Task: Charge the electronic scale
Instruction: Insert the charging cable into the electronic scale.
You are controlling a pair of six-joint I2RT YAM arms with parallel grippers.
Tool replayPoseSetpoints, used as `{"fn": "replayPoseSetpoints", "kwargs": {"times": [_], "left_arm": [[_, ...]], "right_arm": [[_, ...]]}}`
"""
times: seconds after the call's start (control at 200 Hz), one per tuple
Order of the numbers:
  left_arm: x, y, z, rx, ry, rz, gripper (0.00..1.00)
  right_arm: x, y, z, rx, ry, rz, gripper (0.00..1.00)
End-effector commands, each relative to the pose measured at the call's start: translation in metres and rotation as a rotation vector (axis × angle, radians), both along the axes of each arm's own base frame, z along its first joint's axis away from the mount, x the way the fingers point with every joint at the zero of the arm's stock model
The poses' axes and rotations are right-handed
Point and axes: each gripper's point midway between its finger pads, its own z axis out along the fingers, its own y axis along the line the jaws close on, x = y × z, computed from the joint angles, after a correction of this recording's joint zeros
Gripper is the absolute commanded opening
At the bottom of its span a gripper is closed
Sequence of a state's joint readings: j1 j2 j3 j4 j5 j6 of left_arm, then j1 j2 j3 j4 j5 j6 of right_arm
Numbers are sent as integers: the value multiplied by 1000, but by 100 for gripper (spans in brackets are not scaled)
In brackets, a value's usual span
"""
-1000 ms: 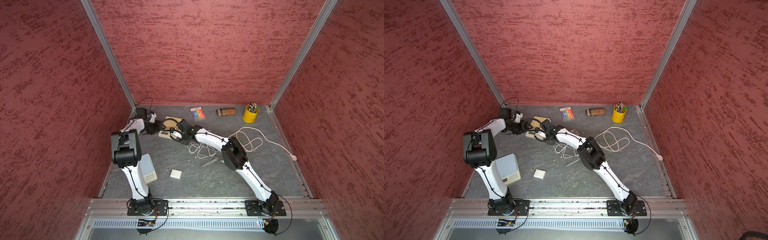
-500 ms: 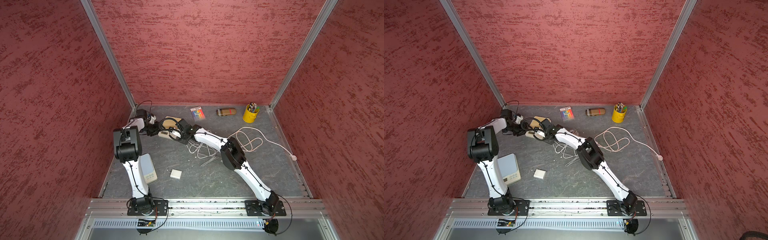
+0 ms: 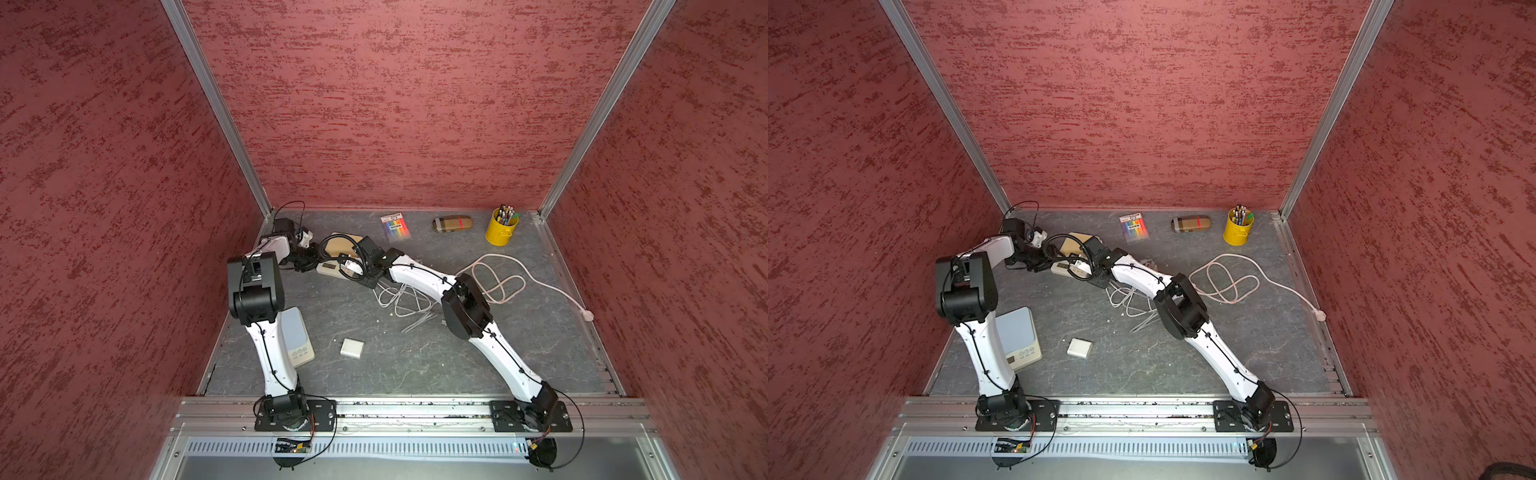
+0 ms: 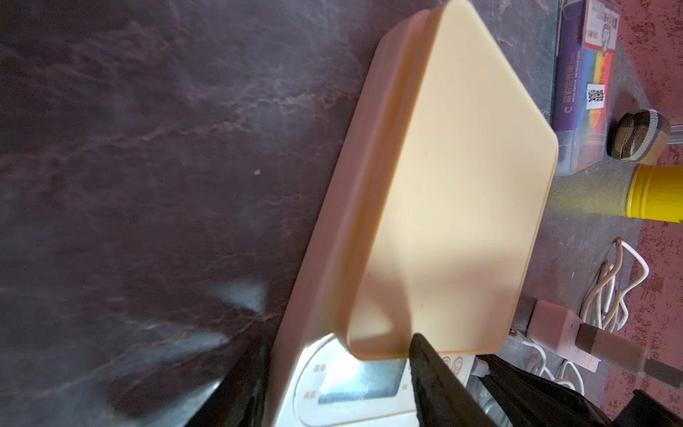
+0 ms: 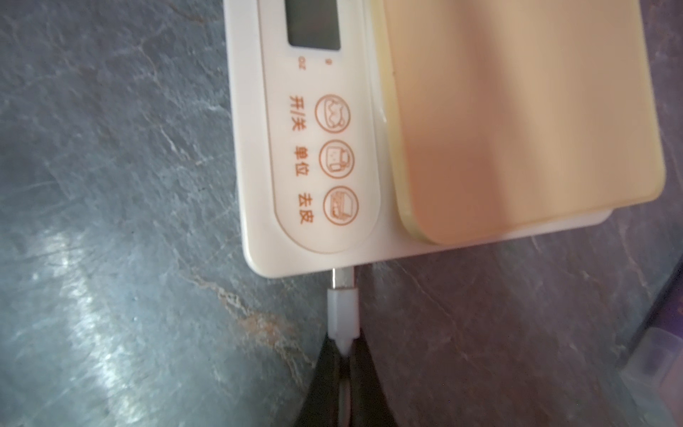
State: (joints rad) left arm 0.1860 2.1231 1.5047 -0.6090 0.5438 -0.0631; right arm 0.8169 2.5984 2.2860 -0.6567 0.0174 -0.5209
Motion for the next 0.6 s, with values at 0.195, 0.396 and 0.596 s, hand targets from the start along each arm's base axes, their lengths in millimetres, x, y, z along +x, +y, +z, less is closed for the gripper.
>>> {"fn": "replayPoseSetpoints", "kwargs": {"times": [0.195,0.396,0.596], "left_arm": [[-28,-24,-27,-46,130,-31,59],[-31,-29,-28,-55,137,-39,58],[-36,-37,-24,-69,132,-62,57]], "right_arm": [[-25,6,-23,-27,90,60,0],[-34,7,-26,-34,116,79,0],[-35,16,-14,15,116,104,0]]}}
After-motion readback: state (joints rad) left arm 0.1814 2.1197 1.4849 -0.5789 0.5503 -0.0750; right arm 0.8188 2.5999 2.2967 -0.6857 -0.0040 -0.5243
